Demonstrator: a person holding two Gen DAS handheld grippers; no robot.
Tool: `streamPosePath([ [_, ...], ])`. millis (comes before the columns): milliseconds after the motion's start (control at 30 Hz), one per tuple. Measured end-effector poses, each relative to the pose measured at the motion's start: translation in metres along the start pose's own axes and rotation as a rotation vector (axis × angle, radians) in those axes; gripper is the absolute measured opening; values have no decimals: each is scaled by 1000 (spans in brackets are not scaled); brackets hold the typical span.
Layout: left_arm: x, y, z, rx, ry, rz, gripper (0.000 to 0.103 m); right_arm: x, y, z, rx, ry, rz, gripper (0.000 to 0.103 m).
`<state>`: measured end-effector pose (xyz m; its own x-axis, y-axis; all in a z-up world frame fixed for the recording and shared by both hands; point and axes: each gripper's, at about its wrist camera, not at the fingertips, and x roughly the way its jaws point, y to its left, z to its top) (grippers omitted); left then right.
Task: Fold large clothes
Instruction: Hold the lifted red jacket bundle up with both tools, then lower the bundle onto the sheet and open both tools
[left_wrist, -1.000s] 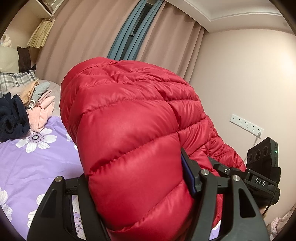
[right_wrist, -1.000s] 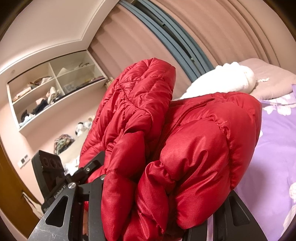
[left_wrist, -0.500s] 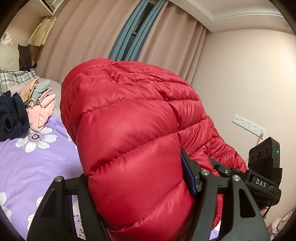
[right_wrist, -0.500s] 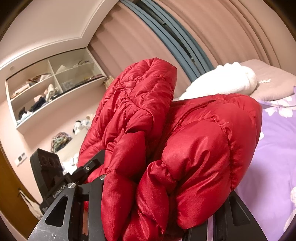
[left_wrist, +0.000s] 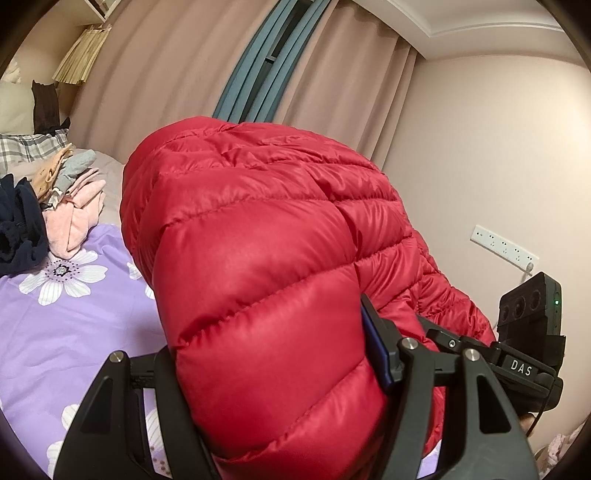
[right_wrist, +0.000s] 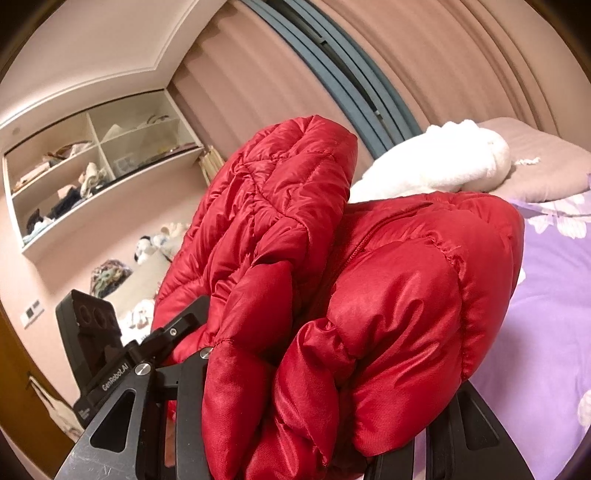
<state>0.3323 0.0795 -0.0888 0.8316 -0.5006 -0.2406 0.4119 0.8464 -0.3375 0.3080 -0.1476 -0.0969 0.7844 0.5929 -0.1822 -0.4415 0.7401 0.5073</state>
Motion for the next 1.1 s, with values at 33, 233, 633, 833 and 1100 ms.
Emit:
streamPosePath([
  [33, 6, 3, -3, -1, 2, 5, 66, 4, -2, -1, -4, 2, -7, 47],
  [233, 61, 44, -51, -59, 139, 69, 66, 50, -41, -29, 25, 104, -119, 47],
  [633, 88, 95, -153, -199, 385, 194, 79, 85, -112, -136, 243, 313, -188, 49],
  [833, 88, 88, -154, -187, 396, 234, 82, 87, -91, -135, 145, 329, -265, 50],
  [1100, 102, 98, -152, -210, 401, 253, 88, 84, -84, -133, 144, 318, -295, 50],
])
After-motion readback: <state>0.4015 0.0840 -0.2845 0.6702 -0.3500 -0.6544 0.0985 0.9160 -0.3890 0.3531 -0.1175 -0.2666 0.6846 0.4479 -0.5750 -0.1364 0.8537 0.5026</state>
